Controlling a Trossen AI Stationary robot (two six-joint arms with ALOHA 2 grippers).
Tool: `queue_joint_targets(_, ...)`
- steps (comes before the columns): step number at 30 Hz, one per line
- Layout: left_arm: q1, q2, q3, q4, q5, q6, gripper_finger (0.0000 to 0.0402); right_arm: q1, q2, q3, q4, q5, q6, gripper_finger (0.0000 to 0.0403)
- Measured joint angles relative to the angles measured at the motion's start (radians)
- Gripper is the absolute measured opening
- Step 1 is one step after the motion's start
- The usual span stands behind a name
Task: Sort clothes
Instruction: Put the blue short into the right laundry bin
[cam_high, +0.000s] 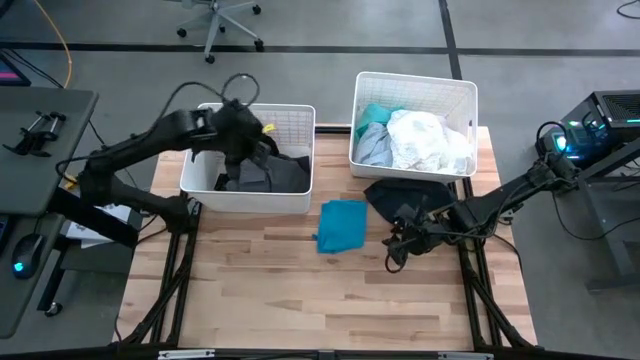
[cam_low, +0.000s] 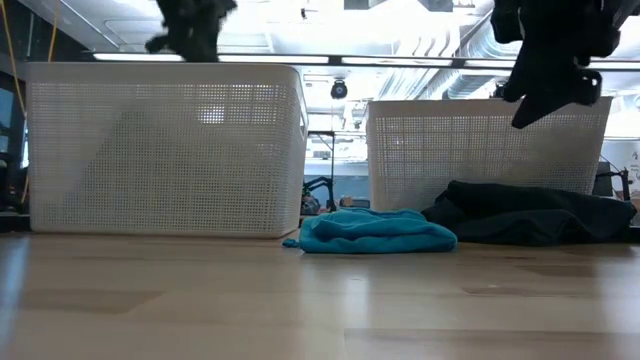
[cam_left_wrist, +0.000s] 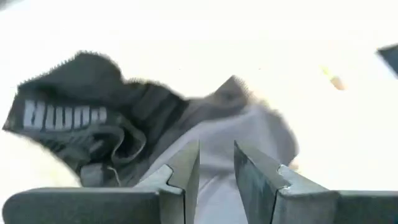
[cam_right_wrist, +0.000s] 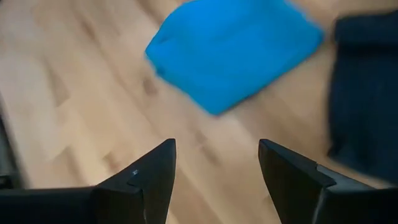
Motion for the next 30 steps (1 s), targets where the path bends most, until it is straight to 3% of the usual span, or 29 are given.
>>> queue_joint_targets(6,-0.207,-0.113,0.008,0.199,-0.152,-0.039,0.0085,-0.016,0.021,0.000,-0.119,0.197,-0.047,0.0216)
queue_joint_targets(11,-0.346,-0.129,0.008,0.254,-0.218,-0.039,0.0085,-0.096,0.095,0.000,-0.376,0.256,0.077,0.0208)
queue_joint_targets(15,-0.411,-0.111,0.008,0.237,-0.225,-0.033,0.0085,-0.174,0.155,0.000,-0.397,0.283,0.070,0.0198)
queue_joint_targets(18,-0.442,-0.093,0.007,0.236,-0.226,-0.032,0.0085,-0.227,0.194,-0.038,-0.259,0.254,-0.055,0.0190)
queue_joint_targets(21,-0.458,-0.081,0.007,0.236,-0.227,-0.022,0.0085,-0.280,0.217,-0.142,-0.025,0.098,-0.162,0.0183)
queue_joint_targets(24,-0.469,-0.076,0.007,0.236,-0.228,-0.023,0.0085,-0.306,0.231,-0.235,0.150,-0.041,-0.156,0.0174)
queue_joint_targets(30,-0.486,-0.077,0.007,0.236,-0.228,-0.033,0.0085,-0.253,0.214,-0.242,0.451,-0.094,-0.180,0.0163)
